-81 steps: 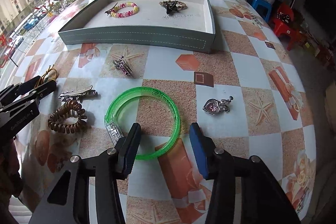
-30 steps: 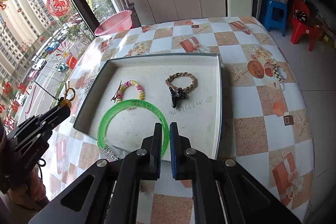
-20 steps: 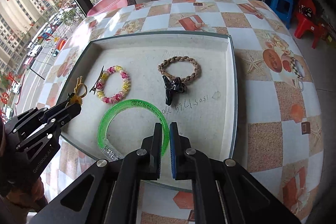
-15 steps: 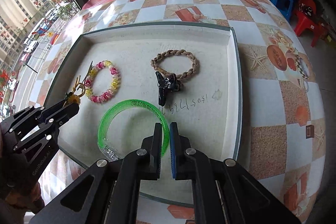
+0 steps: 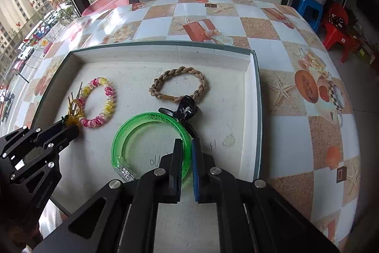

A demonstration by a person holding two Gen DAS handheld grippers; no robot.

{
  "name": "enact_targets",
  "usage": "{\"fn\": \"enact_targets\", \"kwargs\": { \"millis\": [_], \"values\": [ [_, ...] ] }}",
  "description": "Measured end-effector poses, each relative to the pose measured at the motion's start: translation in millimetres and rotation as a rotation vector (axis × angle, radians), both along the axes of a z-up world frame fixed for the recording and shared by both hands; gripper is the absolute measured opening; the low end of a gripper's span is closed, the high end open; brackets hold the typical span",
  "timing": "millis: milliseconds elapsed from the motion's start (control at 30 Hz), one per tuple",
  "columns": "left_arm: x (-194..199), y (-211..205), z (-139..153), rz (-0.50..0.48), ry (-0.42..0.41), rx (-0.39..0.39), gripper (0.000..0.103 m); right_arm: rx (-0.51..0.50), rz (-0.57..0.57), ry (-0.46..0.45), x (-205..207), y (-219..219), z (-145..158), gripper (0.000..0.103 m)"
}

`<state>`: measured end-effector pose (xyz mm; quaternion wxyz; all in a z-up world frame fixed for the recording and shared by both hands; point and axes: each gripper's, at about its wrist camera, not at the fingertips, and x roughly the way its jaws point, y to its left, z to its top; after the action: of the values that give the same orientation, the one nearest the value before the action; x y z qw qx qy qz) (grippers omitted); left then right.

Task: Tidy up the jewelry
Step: 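Carry the bangle and hair tie into the tray and open both tools to release them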

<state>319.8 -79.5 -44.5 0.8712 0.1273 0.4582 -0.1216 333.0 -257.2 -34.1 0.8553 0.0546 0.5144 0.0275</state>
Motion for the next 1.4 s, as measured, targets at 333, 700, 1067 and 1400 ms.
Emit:
{"fn": "enact_targets", "kwargs": {
  "millis": [333,700,1067,1400],
  "values": [
    [-9.4,0.4,6.8,0.013,-0.049,0.01,0.026,0.109,-0.023,0.013,-2.5,-7.7,0.5,0.009],
    [-10.7,7.1,18.5,0.035,-0.064,-0.021,0.027,0.183,-0.039,-0.036,-13.0,-12.2,22.2,0.055],
    [-20.1,14.2,48.0,0.087,-0.152,-0.054,0.103,0.195,-0.06,-0.106,-34.4,-22.7,51.5,0.065],
    [-62.0,30.4,80.5,0.079,-0.188,-0.116,0.103,0.281,-0.056,-0.162,-68.8,-27.7,72.2,0.1]
  ]
}}
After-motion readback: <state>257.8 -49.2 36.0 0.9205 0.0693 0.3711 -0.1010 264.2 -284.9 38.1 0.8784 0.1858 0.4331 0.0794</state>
